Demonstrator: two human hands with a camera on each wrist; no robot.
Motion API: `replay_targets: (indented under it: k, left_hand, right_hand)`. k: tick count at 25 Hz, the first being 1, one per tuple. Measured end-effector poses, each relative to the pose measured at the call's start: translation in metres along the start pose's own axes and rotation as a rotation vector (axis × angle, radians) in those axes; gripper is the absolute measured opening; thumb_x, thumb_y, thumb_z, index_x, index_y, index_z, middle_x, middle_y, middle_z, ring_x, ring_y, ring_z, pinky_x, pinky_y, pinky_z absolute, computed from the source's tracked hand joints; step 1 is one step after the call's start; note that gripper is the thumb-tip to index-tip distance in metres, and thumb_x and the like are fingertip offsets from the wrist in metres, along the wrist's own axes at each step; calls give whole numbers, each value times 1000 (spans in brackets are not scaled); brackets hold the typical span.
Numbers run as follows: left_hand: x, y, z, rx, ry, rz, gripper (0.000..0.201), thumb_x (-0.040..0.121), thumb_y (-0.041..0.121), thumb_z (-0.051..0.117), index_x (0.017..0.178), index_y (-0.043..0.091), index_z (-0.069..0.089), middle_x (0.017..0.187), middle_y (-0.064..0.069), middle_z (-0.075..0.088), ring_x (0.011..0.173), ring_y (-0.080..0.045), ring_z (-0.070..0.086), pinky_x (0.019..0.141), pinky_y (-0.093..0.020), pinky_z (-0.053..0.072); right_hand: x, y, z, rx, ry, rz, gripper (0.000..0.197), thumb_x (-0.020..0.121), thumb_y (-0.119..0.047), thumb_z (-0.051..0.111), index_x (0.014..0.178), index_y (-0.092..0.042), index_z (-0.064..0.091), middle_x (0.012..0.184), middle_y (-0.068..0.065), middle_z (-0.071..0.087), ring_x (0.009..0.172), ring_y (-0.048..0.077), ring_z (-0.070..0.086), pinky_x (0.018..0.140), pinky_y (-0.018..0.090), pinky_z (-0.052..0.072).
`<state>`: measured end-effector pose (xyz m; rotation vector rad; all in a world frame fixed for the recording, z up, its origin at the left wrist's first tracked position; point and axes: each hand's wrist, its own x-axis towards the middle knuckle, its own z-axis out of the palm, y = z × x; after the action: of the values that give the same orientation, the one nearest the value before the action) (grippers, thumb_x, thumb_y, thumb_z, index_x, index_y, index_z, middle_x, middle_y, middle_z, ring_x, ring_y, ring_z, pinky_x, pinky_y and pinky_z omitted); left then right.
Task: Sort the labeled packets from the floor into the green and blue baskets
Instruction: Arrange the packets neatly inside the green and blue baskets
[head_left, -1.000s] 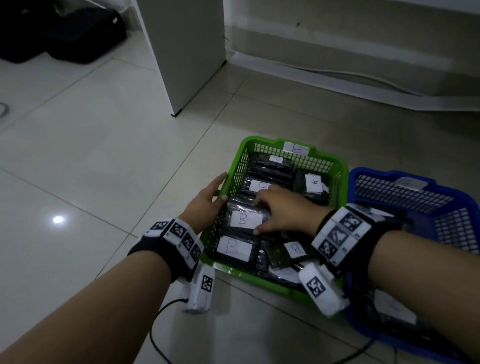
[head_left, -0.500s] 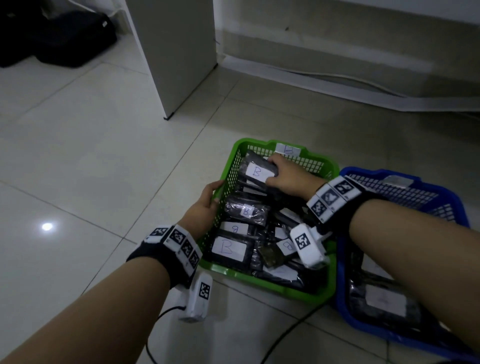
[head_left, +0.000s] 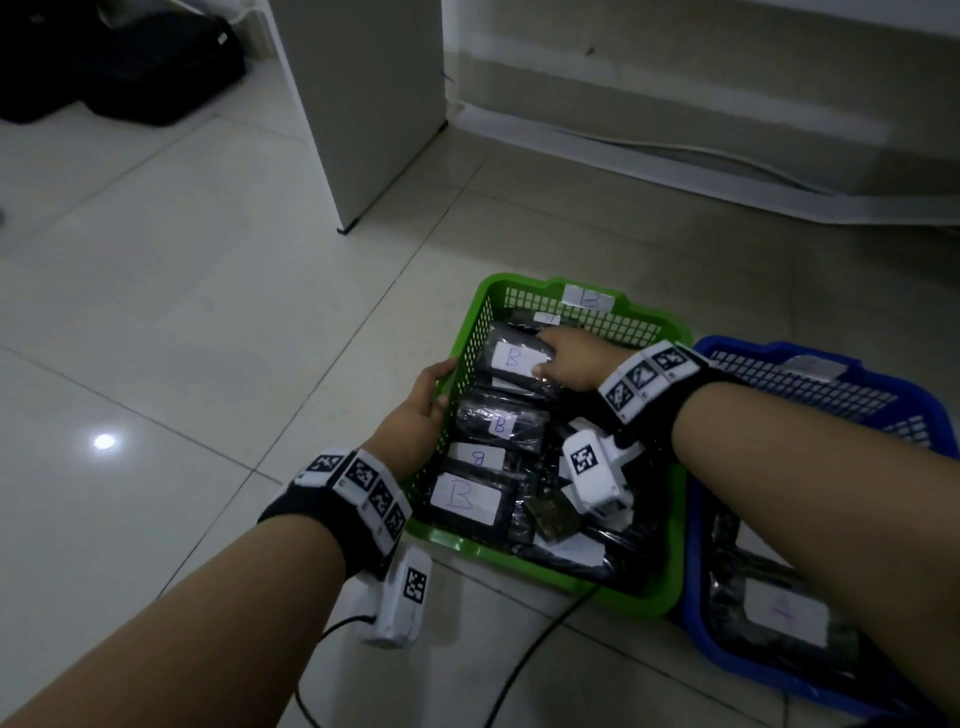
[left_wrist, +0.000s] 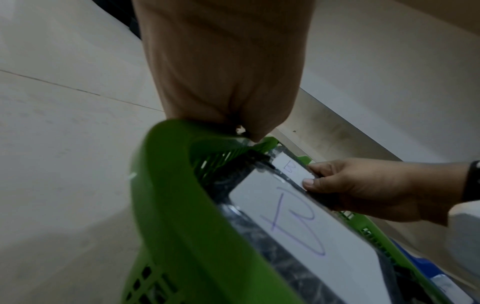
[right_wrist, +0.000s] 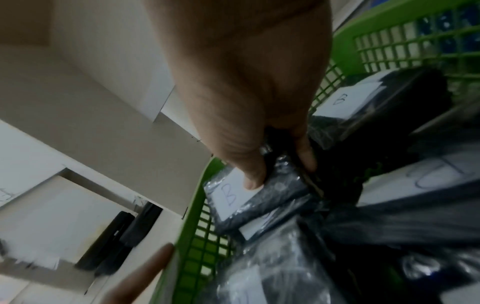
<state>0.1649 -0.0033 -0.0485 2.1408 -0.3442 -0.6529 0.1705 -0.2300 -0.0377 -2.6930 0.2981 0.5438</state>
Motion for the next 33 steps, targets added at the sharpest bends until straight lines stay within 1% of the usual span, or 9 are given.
replay_targets:
  k: [4,6,10,14,19,23,26,30,33]
  left_hand:
    - [1,0,-1,17,-2,14,42,103,24,25,142,38,23,99,-6,59,71,-12,57,65,-26,46]
    - [1,-1,-1,14,1,13,42,103,24,26,142,39,24,98,-5,59,71,-11,57,62,-25,46]
    - [0,-1,-1,-3,-16,1,41,103,25,26,140,42,23,91,1,57,74,-17,61,68,-33,55]
    - [1,-1,-1,35,-11,12,42,103,24,26,141,41,23,96,-8,60,70,-21,60,65,-34,52]
    - [1,-1,-2,54,1,3,42,103,24,27,141,40,23,102,-16,64,85,-32,65,73,-40,54]
    - [3,-2,2,114,89,82,41,99,17,39,138,31,37,119,-9,53,82,-11,56,66,-19,50]
    - [7,-4,-4,311,288,337,20,85,22,64,105,24,65,114,2,48,101,-15,50,89,-28,47]
    - [7,-4,-17,600,-42,573,32,69,66,58,78,38,70,89,18,64,89,-9,56,89,-37,44]
    - [3,-1,-17,621,-191,644,49,62,80,52,71,36,71,74,20,68,79,1,60,99,-33,35]
  right_hand:
    - [-11,-11,18,-160,254,-57,57,83,-24,68,134,-13,43,130,12,45,116,32,48,88,41,49]
    - [-9,-7,18,-99,334,-93,50,84,-17,65,130,-18,46,125,10,52,110,30,53,83,40,51]
    - [-6,3,15,-169,182,-48,35,91,-22,56,126,-23,59,121,11,57,117,30,45,92,38,45]
    - [-12,5,8,-80,482,-94,25,82,-20,67,107,-17,65,115,8,49,115,29,40,93,37,40]
    - [-8,17,7,-72,212,-105,33,92,-16,55,124,-11,61,119,10,47,117,27,40,100,34,34]
    - [-26,13,-5,126,428,-230,18,86,-12,61,100,-18,72,100,2,56,101,19,49,91,31,42]
    - [-54,1,17,120,143,-281,19,84,-15,67,100,-23,72,98,-4,56,93,13,53,86,26,44]
    - [-74,11,8,100,-19,-234,25,85,-20,68,108,-27,70,102,-13,58,102,12,58,85,21,45]
    - [-93,16,-10,-31,-357,-215,38,77,-37,75,113,-29,65,103,-12,55,101,10,52,80,21,42]
